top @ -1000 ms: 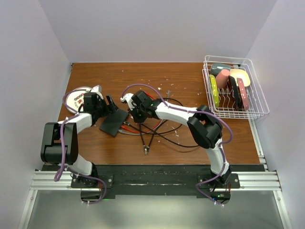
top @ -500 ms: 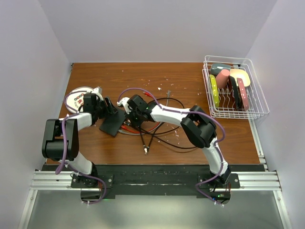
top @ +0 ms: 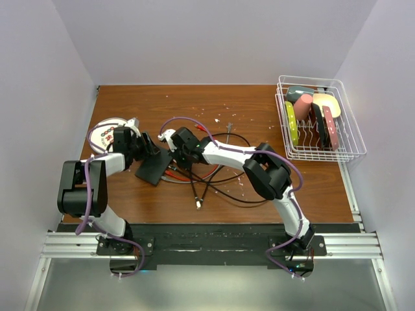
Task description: Insert the plug into the switch port
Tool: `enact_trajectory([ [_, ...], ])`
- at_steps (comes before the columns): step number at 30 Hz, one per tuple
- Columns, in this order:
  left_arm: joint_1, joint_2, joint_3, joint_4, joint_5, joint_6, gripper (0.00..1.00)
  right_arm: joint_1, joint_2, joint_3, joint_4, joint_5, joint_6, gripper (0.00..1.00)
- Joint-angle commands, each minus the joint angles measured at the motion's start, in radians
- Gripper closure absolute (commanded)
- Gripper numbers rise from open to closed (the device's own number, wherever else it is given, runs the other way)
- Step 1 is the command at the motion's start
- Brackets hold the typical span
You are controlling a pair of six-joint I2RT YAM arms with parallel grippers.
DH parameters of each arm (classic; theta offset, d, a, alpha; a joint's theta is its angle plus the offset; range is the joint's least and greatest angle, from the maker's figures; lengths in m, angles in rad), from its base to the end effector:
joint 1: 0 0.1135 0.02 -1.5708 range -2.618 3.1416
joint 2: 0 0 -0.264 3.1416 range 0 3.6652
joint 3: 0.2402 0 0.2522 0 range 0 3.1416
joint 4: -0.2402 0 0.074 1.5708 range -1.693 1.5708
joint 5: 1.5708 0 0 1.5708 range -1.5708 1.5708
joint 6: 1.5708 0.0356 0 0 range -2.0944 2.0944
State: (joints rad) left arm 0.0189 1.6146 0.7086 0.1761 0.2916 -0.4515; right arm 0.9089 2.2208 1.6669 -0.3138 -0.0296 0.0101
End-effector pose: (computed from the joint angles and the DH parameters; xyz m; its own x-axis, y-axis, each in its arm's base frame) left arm 0.3106 -0.0044 0.1494 -0.6854 -0.4309 -0.5869 -0.1144 0.8598 -0.4976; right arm 0.3006 0.3876 0.1622 -0.4769 -0.5957 -0.6463 -0.7955 0.6053 0.0291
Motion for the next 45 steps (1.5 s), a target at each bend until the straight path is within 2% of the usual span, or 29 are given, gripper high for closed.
enact_trajectory([
  [1, 0.004, 0.021, 0.006, 0.046, 0.046, 0.01, 0.44, 0.002, 0.011, 0.045, 0.002, 0.026, 0.016, 1.0],
  [33, 0.004, -0.001, 0.002, 0.072, 0.083, 0.007, 0.4, 0.021, 0.069, 0.126, -0.097, 0.002, 0.016, 1.0],
  [45, 0.001, -0.001, -0.004, 0.106, 0.136, 0.017, 0.4, 0.021, 0.122, 0.24, -0.171, 0.043, 0.037, 1.0],
])
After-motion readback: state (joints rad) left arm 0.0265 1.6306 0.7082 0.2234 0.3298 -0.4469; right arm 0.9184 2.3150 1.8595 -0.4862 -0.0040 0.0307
